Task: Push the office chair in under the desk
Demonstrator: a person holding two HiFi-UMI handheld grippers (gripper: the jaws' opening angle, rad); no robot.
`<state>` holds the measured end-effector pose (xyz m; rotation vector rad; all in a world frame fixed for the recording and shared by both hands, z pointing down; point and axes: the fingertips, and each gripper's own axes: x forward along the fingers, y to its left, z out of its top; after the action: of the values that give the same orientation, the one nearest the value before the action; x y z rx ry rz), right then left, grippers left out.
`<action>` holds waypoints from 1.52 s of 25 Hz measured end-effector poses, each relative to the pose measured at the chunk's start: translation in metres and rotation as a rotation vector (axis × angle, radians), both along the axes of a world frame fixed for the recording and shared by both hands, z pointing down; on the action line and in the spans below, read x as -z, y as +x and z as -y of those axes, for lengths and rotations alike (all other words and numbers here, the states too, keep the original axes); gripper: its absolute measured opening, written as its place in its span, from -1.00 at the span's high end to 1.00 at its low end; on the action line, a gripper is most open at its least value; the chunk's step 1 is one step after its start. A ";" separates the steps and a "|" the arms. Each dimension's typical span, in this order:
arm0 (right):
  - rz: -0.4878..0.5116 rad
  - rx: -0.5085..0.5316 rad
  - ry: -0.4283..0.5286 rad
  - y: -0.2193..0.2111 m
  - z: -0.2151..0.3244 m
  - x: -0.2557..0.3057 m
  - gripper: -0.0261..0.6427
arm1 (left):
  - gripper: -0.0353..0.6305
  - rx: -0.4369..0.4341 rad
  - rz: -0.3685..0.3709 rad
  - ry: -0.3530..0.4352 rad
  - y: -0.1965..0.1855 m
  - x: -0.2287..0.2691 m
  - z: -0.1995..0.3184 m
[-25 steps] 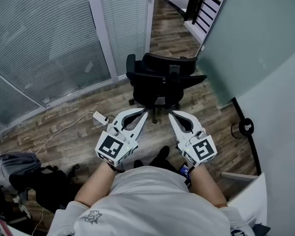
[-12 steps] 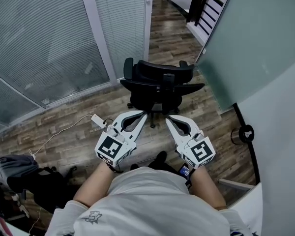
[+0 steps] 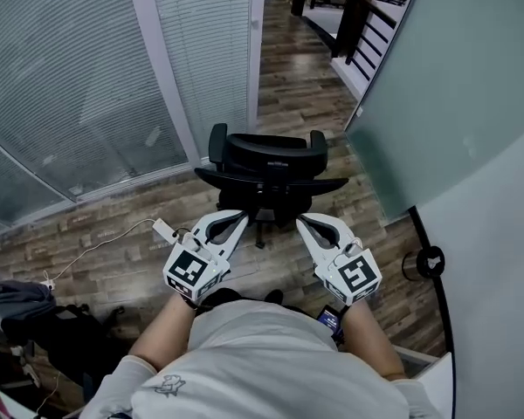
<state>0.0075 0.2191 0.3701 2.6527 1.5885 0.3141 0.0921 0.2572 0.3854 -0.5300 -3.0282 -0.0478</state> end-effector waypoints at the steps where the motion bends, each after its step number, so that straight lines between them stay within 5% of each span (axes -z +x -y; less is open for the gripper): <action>1: 0.008 0.003 0.008 -0.005 -0.002 -0.003 0.91 | 0.89 0.000 -0.006 -0.001 -0.003 -0.002 -0.002; 12: 0.035 -0.002 0.091 -0.035 -0.045 -0.045 0.91 | 0.89 -0.007 -0.098 -0.047 -0.022 -0.030 -0.055; 28: 0.144 0.076 0.275 -0.055 -0.138 -0.112 0.69 | 0.81 -0.158 -0.524 -0.165 -0.036 -0.123 -0.146; 33: 0.253 0.117 0.324 -0.068 -0.159 -0.136 0.57 | 0.59 -0.236 -0.691 -0.204 -0.038 -0.158 -0.164; 38: 0.486 0.204 0.415 -0.086 -0.166 -0.174 0.51 | 0.54 -0.317 -0.900 -0.272 -0.033 -0.196 -0.182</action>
<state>-0.0787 0.3851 0.5438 2.6725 1.1897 1.2820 0.0593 0.4391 0.5809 -0.0320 -2.1904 0.4834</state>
